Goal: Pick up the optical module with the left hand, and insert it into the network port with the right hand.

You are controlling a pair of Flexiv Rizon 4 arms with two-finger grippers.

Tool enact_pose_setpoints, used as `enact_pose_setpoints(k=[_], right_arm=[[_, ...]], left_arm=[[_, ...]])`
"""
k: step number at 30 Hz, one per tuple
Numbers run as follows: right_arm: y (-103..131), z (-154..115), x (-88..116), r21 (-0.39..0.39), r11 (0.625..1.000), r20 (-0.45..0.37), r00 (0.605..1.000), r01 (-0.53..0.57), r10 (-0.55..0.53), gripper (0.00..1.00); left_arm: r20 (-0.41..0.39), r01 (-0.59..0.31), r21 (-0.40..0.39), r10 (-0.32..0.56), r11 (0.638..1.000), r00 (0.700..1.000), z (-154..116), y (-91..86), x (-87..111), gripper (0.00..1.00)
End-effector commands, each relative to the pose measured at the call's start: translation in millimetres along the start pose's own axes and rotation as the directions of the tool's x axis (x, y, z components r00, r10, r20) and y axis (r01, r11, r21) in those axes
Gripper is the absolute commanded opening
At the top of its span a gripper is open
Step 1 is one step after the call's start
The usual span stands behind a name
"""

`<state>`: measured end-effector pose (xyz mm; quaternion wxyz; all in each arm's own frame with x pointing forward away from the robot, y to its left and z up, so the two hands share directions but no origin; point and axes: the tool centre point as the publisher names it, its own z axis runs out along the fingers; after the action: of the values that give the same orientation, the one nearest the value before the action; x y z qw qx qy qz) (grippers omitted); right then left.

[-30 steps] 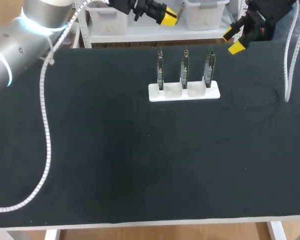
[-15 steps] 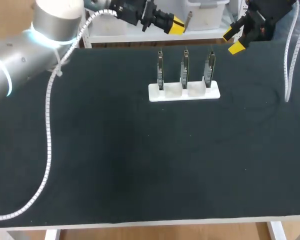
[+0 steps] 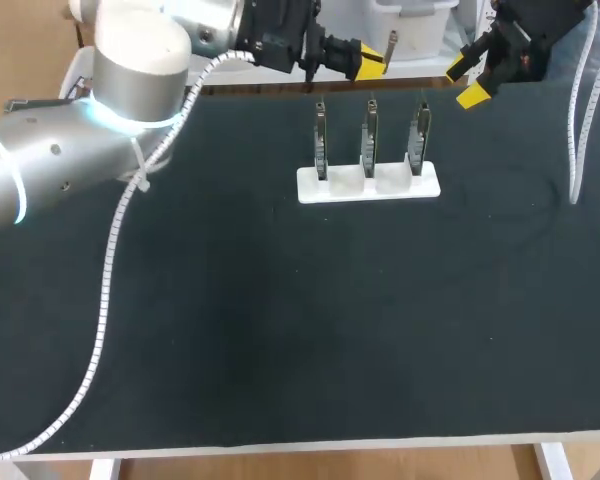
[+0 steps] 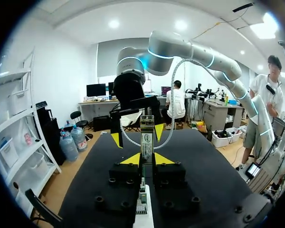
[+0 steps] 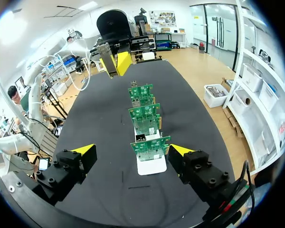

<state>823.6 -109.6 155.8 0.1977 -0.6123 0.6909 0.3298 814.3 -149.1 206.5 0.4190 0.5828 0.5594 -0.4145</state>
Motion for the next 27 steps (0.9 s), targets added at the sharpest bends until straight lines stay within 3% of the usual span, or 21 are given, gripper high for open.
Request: enact_pose_setpoints(k=[1, 15, 27], right_arm=[[-8, -2, -2, -0.566, 0.825, -0.003, 1.000, -0.001, 0.000, 1.00], [-8, -2, -2, -0.566, 0.825, -0.003, 1.000, -0.001, 0.000, 1.00], [-8, -2, -2, -0.566, 0.825, -0.003, 1.000, -0.001, 0.000, 1.00]], left_arm=[[0.001, -0.011, -0.315, 0.012, 0.949, 1.000, 4, -3.3, -2.5, 0.00], [0.053, 0.015, -0.289, 0.001, 0.957, 0.999, 24, 15.7, 3.9, 0.00], [0.083, -0.012, -0.171, 0.026, 0.985, 0.996, 33, 28.6, 10.5, 0.00]])
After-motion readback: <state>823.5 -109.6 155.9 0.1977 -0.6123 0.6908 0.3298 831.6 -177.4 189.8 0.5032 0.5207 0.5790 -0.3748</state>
